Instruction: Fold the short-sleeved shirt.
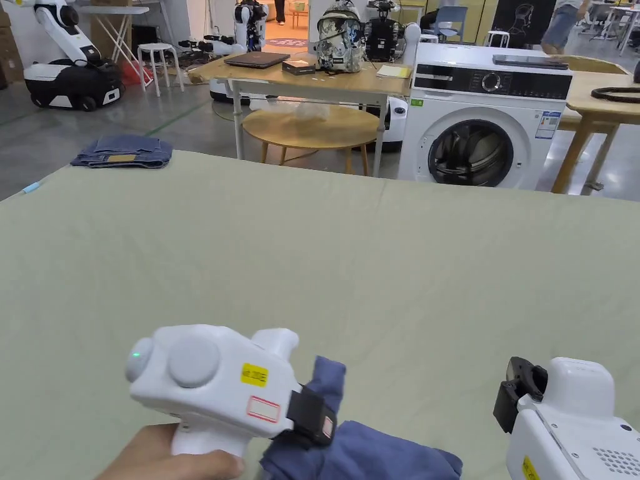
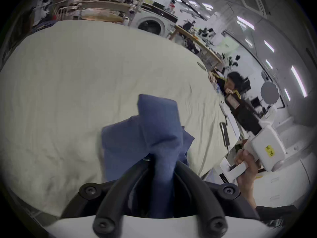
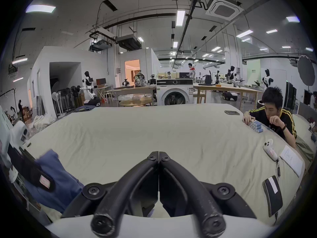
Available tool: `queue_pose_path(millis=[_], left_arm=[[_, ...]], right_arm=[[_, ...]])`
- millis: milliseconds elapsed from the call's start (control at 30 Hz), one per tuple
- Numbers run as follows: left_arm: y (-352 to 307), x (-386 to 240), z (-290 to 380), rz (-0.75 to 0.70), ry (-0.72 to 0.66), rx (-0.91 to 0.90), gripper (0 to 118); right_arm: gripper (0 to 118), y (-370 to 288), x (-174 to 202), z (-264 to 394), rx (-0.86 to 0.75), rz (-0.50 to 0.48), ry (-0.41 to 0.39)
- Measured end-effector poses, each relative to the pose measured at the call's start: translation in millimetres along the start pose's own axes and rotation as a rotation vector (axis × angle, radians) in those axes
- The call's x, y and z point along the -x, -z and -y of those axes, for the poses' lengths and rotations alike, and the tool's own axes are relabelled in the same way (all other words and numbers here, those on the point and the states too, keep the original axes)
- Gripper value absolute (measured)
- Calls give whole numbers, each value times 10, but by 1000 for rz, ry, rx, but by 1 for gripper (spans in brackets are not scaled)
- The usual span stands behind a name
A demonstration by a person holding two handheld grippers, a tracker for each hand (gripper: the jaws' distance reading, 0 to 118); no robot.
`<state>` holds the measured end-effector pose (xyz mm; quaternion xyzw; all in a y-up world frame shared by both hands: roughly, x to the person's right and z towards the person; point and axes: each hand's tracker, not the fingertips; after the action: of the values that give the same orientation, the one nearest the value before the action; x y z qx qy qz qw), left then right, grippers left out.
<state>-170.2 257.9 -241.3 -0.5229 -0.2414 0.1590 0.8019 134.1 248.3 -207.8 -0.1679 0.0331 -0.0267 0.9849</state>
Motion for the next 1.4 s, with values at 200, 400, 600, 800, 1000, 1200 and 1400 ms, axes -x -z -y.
queue_pose_path(millis=[200, 400, 600, 800, 1000, 1200, 1400], left_arm=[[825, -340, 9, -82, 59, 107, 2], [1395, -293, 69, -132, 1, 149, 3], [1125, -273, 123, 32, -75, 121, 55], [657, -155, 104, 196, -106, 25, 51], [963, 9, 114, 166, -126, 36, 7], [1567, 77, 262, 284, -253, 120, 3], [1775, -28, 370, 265, -247, 134, 0]], right_arm=[[0, -33, -83, 25, 6, 19, 8], [0, -58, -167, 40, 11, 40, 10], [0, -100, -199, 41, 11, 51, 12], [0, -102, -227, 69, 14, 51, 16], [0, -152, -213, 72, 17, 48, 25], [0, -151, -245, 95, 20, 54, 26], [0, -162, -282, 95, 14, 59, 40]])
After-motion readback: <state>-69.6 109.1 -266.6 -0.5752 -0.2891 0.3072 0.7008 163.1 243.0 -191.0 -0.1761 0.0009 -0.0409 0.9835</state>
